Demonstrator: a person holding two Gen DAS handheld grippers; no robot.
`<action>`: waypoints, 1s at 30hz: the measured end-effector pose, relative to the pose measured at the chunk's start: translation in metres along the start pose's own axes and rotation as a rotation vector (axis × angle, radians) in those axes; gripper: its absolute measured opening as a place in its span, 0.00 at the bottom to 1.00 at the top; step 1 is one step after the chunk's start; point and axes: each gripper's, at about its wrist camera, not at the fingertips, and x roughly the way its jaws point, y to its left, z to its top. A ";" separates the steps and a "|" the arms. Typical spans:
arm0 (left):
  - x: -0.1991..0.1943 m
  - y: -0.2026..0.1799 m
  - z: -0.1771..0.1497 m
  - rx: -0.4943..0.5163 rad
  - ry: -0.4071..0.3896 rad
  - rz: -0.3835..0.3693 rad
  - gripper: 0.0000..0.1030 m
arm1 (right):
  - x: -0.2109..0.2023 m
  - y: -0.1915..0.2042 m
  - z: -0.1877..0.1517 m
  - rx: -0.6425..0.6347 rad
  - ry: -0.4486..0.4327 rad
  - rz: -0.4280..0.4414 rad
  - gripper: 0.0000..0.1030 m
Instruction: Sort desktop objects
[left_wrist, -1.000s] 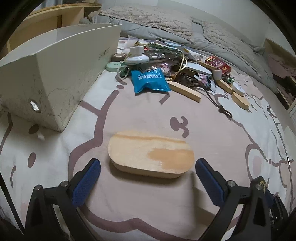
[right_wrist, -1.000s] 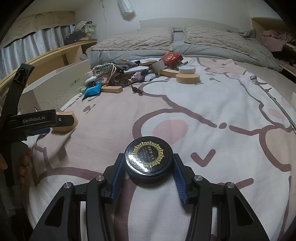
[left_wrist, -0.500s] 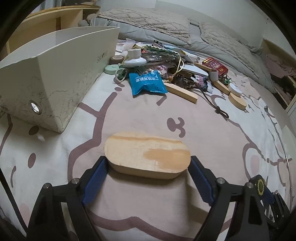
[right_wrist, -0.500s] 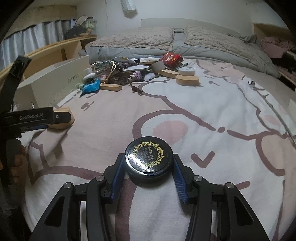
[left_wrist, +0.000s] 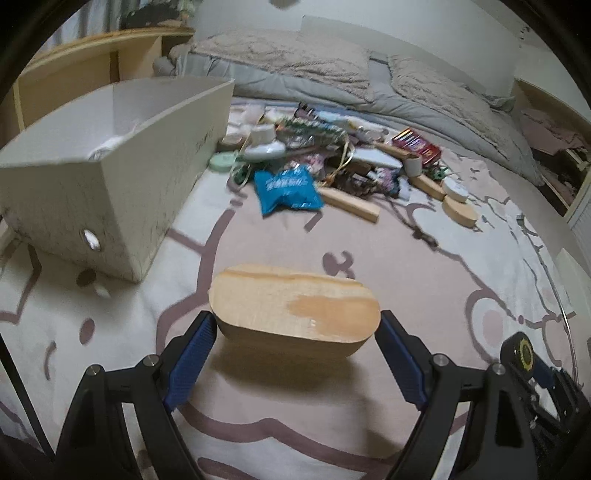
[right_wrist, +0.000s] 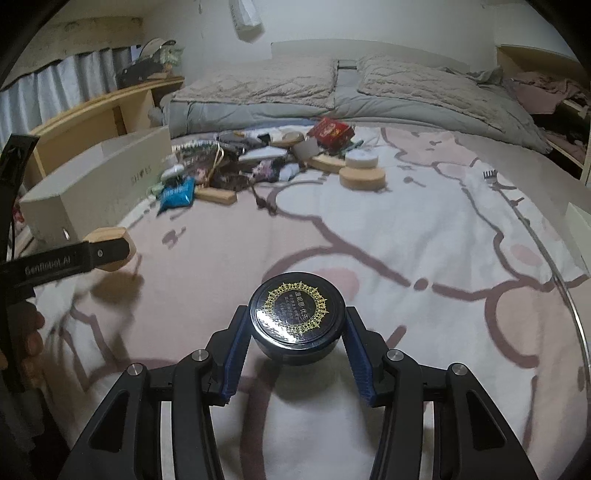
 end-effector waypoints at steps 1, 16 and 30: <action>-0.004 -0.002 0.003 0.009 -0.010 -0.004 0.85 | -0.003 0.000 0.005 0.003 -0.006 0.003 0.49; -0.045 0.001 0.083 0.033 -0.217 -0.017 0.68 | -0.020 0.016 0.076 0.005 -0.103 0.042 0.49; -0.020 0.032 0.084 -0.068 -0.134 -0.118 0.88 | -0.012 0.029 0.088 0.016 -0.096 0.078 0.49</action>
